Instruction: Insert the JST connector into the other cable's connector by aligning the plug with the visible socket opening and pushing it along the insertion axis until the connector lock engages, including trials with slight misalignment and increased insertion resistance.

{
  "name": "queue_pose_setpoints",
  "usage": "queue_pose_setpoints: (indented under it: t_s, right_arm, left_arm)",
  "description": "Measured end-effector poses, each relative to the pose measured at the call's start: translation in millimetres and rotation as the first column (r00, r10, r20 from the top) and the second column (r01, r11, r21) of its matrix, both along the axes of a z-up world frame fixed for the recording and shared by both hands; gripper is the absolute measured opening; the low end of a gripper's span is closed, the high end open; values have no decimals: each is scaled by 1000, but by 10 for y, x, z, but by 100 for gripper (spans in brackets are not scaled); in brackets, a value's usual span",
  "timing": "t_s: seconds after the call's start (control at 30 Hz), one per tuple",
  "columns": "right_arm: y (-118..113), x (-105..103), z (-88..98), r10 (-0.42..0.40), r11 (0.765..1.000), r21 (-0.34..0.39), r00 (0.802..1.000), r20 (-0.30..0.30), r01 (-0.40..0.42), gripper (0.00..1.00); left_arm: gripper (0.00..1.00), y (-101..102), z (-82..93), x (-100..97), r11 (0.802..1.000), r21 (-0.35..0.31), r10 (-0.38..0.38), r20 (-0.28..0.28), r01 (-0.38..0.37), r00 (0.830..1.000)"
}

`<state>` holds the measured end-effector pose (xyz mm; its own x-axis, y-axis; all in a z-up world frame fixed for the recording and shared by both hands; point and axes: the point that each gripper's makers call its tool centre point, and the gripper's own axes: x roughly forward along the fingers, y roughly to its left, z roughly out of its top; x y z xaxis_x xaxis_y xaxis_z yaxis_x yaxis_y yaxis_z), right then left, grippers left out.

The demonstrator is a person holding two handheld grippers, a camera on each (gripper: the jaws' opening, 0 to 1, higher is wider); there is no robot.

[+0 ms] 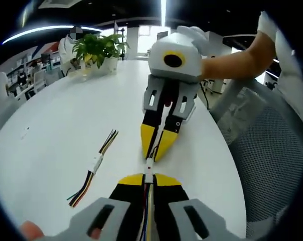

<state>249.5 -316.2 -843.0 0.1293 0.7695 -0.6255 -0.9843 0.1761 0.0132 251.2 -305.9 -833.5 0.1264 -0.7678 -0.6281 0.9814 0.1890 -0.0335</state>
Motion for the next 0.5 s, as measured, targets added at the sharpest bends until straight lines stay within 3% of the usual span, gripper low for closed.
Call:
queue_pose_setpoints:
  t_s: [0.37, 0.5]
  right_arm:
    - [21, -110, -16, 34, 999, 12, 998, -52, -34, 2]
    - [45, -134, -56, 55, 998, -13, 998, -37, -56, 2]
  left_arm:
    - [0, -29, -33, -82, 999, -8, -53, -3, 53, 999]
    - [0, -42, -70, -102, 998, 7, -69, -3, 69, 998]
